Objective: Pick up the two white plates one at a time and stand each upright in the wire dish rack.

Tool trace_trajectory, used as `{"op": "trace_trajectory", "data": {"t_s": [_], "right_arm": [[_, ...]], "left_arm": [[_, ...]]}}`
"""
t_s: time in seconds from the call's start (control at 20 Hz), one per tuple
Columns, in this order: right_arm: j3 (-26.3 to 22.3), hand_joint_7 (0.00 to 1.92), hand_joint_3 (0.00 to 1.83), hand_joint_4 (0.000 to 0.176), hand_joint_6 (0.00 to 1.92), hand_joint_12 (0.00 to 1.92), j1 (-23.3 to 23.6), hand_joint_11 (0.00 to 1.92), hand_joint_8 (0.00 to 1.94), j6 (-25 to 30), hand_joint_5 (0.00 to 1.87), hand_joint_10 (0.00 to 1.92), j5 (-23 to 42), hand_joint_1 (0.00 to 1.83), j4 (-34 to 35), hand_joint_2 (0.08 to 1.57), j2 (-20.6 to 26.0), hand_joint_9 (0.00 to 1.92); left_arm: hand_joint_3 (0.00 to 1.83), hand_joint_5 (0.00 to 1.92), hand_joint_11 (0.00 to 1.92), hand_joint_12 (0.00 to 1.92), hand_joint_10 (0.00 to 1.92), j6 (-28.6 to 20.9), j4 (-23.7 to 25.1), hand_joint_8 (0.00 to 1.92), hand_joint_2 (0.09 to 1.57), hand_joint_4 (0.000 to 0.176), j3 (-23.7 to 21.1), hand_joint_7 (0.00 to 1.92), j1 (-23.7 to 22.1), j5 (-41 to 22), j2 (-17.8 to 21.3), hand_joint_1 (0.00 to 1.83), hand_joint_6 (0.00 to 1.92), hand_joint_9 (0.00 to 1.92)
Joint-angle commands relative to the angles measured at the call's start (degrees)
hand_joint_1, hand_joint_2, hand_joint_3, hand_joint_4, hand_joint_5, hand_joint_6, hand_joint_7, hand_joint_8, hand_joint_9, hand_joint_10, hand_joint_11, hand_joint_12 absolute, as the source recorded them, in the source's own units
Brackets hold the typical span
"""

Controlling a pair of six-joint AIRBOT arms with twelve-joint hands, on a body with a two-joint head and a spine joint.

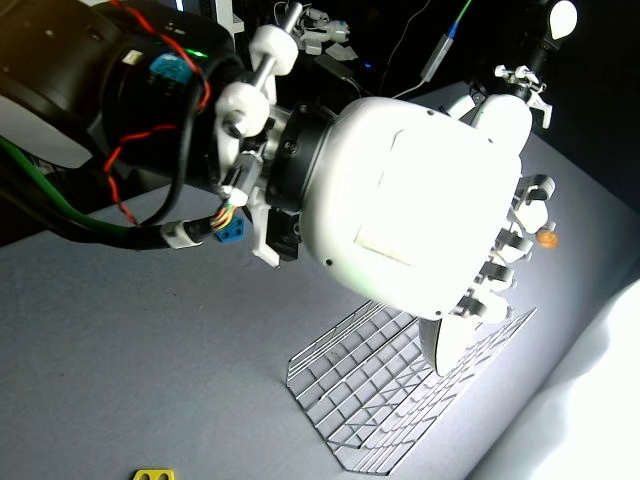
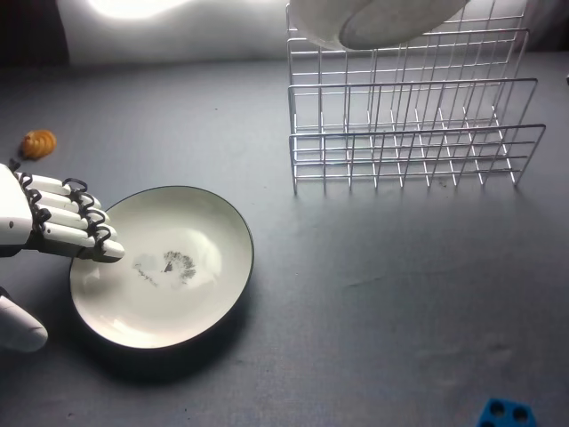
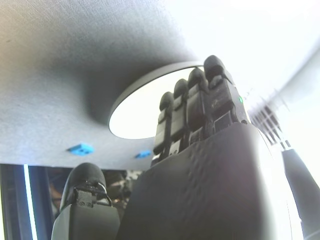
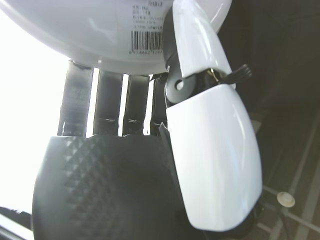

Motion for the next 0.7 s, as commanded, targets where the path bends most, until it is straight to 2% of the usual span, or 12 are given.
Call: {"op": "trace_trajectory", "data": {"t_s": [0.0, 0.25, 0.4, 0.5, 0.65], "right_arm": [[-0.21, 0.90, 0.00, 0.000, 1.21, 1.35, 1.29, 0.67, 1.01, 0.81, 0.83, 1.28, 7.82, 1.36, 0.81, 1.15, 0.39, 0.87], [-0.63, 0.85, 0.00, 0.000, 1.26, 1.37, 1.24, 0.64, 1.09, 0.82, 0.79, 1.31, 7.14, 1.36, 0.97, 1.17, 0.82, 0.86], [-1.15, 0.87, 0.00, 0.000, 1.24, 1.37, 1.05, 0.65, 1.07, 0.81, 0.80, 1.31, 6.53, 1.36, 0.97, 1.17, 1.37, 0.85], [-1.67, 0.88, 0.00, 0.000, 1.22, 1.37, 1.05, 0.66, 1.06, 0.80, 0.82, 1.31, 6.53, 1.36, 0.97, 1.16, 1.66, 0.85], [-1.71, 0.88, 0.00, 0.000, 1.21, 1.37, 1.00, 0.67, 1.05, 0.77, 0.82, 1.29, 6.55, 1.36, 0.97, 1.16, 1.81, 0.87]], "left_arm": [[0.00, 0.11, 0.00, 0.24, 0.00, -0.25, -2.84, 0.00, 1.08, 0.000, -0.13, 0.12, 0.03, -1.88, 0.59, 0.00, 0.00, 0.09], [0.00, 0.12, 0.00, 0.23, 0.00, -0.24, -2.50, 0.00, 1.09, 0.000, -0.67, 0.13, 0.14, -1.99, 0.92, 0.00, 0.00, 0.10], [0.00, 0.14, 0.00, 0.28, 0.00, 0.02, -2.47, 0.00, 1.08, 0.000, -0.68, 0.15, 0.31, -1.99, 0.90, 0.00, 0.00, 0.12], [0.00, 0.11, 0.00, 0.22, 0.00, 0.03, -2.43, 0.00, 1.08, 0.000, -0.67, 0.11, 0.31, -1.99, 0.90, 0.00, 0.00, 0.09], [0.00, 0.10, 0.00, 0.23, 0.00, 0.04, -2.43, 0.00, 1.08, 0.000, -0.67, 0.10, 0.38, -1.98, 0.90, 0.00, 0.00, 0.08]]}}
